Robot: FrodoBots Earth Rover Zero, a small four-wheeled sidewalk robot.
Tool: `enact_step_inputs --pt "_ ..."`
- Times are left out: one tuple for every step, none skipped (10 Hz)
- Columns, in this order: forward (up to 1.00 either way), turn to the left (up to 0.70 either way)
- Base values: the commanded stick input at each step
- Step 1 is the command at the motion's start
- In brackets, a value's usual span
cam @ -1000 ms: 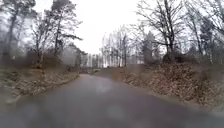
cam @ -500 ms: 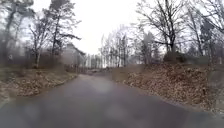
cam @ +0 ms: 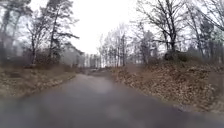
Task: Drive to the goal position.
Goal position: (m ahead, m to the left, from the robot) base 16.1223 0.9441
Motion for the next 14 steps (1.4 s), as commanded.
enact_step_inputs --pt "1.00 0.28" --pt "1.00 0.13" --pt "1.00 0.00" --pt "1.00 0.00" --pt "1.00 0.00" --pt "1.00 0.00" --pt "1.00 0.00" --pt "1.00 0.03" --pt "1.00 0.10" --pt "1.00 0.27" --pt "1.00 0.40" --pt "1.00 0.40" --pt "1.00 0.38" --pt "1.00 0.07"
